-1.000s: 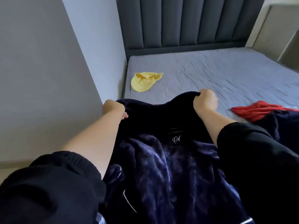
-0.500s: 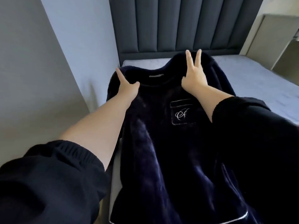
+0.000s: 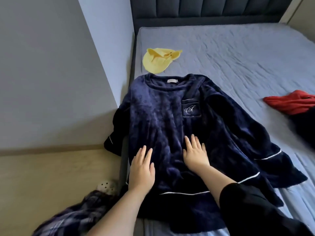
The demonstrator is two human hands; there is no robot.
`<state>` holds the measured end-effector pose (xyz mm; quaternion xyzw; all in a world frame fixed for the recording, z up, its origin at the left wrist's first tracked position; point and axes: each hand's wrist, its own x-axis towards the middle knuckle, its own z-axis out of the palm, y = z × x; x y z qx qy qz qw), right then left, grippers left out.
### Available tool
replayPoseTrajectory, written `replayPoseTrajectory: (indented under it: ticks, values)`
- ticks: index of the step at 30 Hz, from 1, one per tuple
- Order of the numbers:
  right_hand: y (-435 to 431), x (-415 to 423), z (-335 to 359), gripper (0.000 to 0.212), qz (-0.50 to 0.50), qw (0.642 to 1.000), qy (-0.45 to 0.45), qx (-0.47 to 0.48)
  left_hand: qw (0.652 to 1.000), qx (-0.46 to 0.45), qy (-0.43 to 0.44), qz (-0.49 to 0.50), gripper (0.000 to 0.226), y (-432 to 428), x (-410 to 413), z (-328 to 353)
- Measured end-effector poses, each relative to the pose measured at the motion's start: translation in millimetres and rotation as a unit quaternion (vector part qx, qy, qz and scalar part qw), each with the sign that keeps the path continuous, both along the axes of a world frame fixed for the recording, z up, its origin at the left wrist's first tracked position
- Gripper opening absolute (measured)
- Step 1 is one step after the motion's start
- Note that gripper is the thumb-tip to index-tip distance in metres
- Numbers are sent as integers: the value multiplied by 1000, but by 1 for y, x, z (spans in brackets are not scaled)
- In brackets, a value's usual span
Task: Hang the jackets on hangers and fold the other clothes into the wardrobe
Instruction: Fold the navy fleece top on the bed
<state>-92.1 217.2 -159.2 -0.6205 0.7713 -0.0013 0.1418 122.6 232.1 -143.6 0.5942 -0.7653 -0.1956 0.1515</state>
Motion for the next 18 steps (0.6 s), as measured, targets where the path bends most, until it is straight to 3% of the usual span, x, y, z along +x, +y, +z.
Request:
replayPoseTrajectory:
  ticks: [4, 8, 11, 14, 16, 18]
  values:
    - [8, -3, 4, 62, 22, 1000, 2, 17, 987, 7, 82, 141, 49, 2, 12, 13]
    - [22, 6, 11, 63, 5, 995, -84, 51, 935, 143, 201, 254, 51, 6, 25, 26]
    - [38, 16, 33, 57, -21, 967, -253, 27, 918, 212, 267, 201, 50, 4, 34, 44]
    - [56, 31, 61, 51, -20, 924, -381, 1, 917, 316, 231, 74, 80, 4, 47, 62]
    - [65, 47, 73, 58, 31, 915, -403, 1, 925, 342, 164, -9, 97, 7, 56, 68]
    - [70, 64, 72, 79, 100, 926, -361, 37, 934, 336, 115, -33, 91, 15, 59, 68]
